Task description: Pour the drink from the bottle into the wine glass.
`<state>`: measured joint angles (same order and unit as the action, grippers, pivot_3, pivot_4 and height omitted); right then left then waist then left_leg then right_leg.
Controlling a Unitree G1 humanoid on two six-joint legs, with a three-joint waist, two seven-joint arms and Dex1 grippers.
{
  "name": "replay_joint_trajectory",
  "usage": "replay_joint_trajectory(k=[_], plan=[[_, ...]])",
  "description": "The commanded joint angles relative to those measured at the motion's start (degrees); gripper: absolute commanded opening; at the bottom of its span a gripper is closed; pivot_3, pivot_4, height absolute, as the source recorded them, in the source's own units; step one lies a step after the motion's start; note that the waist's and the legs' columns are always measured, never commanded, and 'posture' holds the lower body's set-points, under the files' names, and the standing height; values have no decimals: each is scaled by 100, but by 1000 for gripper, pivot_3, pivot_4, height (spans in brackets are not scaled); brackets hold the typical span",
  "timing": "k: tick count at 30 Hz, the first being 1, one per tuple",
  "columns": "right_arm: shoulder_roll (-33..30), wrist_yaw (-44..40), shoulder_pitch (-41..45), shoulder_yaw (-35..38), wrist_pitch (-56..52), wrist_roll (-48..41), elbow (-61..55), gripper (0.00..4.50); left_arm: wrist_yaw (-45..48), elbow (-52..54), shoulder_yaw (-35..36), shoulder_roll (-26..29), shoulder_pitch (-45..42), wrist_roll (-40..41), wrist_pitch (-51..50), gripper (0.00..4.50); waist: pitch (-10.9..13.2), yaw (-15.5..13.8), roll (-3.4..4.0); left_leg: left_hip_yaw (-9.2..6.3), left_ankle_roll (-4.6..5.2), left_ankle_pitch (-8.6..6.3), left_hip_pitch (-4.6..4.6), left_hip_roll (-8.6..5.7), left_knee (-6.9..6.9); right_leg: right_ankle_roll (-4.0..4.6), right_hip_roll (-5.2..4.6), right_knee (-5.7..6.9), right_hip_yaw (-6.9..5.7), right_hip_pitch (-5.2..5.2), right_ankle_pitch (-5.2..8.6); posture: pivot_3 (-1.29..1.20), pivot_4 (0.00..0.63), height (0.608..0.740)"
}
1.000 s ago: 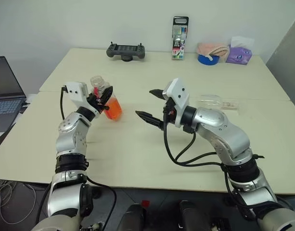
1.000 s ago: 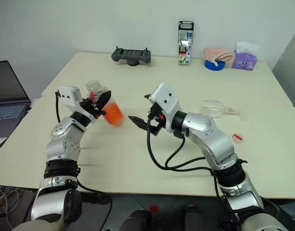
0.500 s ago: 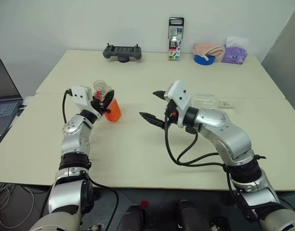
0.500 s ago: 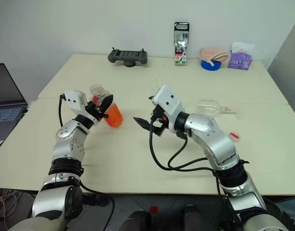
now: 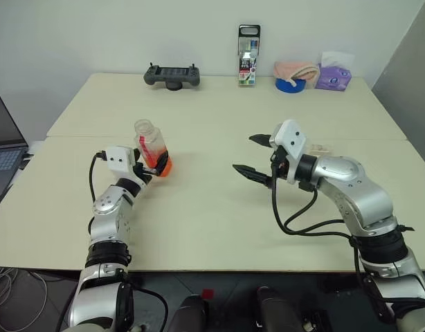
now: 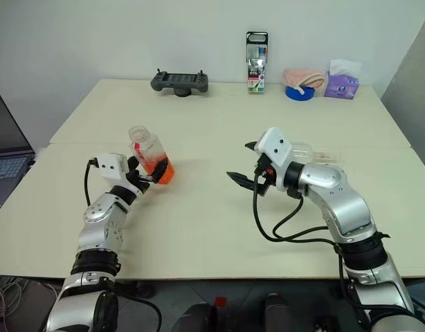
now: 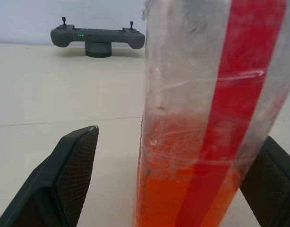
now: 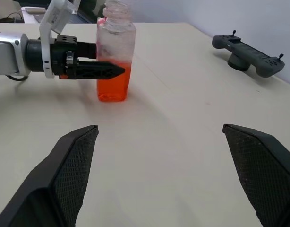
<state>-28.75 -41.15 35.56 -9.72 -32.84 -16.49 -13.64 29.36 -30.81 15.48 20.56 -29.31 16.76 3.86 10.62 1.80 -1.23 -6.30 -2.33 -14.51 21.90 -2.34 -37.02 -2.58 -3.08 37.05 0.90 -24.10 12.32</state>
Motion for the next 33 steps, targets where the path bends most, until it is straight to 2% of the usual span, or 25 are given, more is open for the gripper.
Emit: replay_joint_trajectory(k=[1, 4, 8, 12, 15, 19, 24, 30, 33], plan=[[-486, -114, 167, 250, 291, 315, 151, 4500, -15, 657, 3, 37, 326, 104, -227, 4448, 0, -2, 0, 1, 0, 0, 1, -1, 0, 0, -1, -2, 1, 0, 0, 0, 150, 740], [-1271, -160, 173, -51, 804, 1178, 689, 4500, 16, 1366, 57, 87, 956, 217, -547, 4448, 0, -1, 0, 10, 0, 0, 2, -4, 0, 0, -6, -7, 8, 0, 0, 0, 150, 740], [-1625, -129, 215, -179, 1221, 1721, 1312, 4500, -54, 2101, 120, 92, 1581, 374, -1002, 4448, 0, 1, 0, 13, 0, 0, 0, 1, 1, 0, -5, -9, 7, 0, 1, 0, 150, 740], [-1806, -11, 190, -234, 1480, 2256, 1645, 4500, -57, 2766, 169, 110, 2358, 452, -1246, 4448, 0, 7, 0, 15, 0, 0, -3, 8, 2, 1, 1, -7, 7, 0, 2, 0, 150, 740], [-1794, 501, 190, -427, 1641, 2966, 2047, 4500, 87, 3580, 142, 121, 3156, 698, -1588, 4448, 0, 6, 0, 21, 0, -1, -2, 8, 4, 1, -7, -12, 15, -1, 2, 0, 150, 740], [-1535, 1325, 322, -725, 1696, 3849, 2863, 4500, 580, 4599, -515, 439, 3905, 622, -1957, 4448, 0, -13, 0, 25, -1, -1, -1, 5, 1, 3, -10, -16, 19, 4, 3, 0, 150, 740], [-1184, 1720, 477, -795, 1868, 4173, 3628, 4500, 877, 5312, -1204, 717, 3592, 719, -2510, 4448, 1, -40, 2, 24, 0, 0, 0, 2, 0, 4, -8, -14, 19, 7, 4, 0, 150, 740], [-789, 2380, 1058, -1055, 2332, 4668, 4900, 4500, 900, 5240, -1691, 599, 2631, 697, -2805, 4448, 1, 6, 2, 26, 0, 0, -3, 0, 3, 6, -2, -13, 16, 5, 3, 0, 150, 740], [-612, 2641, 1371, -1245, 2571, 4896, 5541, 3888, 860, 5106, -1737, 559, 2375, 662, -2813, 4500, 1, 19, 2, 28, 0, 0, -5, 2, 4, 7, 0, -12, 19, 4, 3, 0, 150, 740]])
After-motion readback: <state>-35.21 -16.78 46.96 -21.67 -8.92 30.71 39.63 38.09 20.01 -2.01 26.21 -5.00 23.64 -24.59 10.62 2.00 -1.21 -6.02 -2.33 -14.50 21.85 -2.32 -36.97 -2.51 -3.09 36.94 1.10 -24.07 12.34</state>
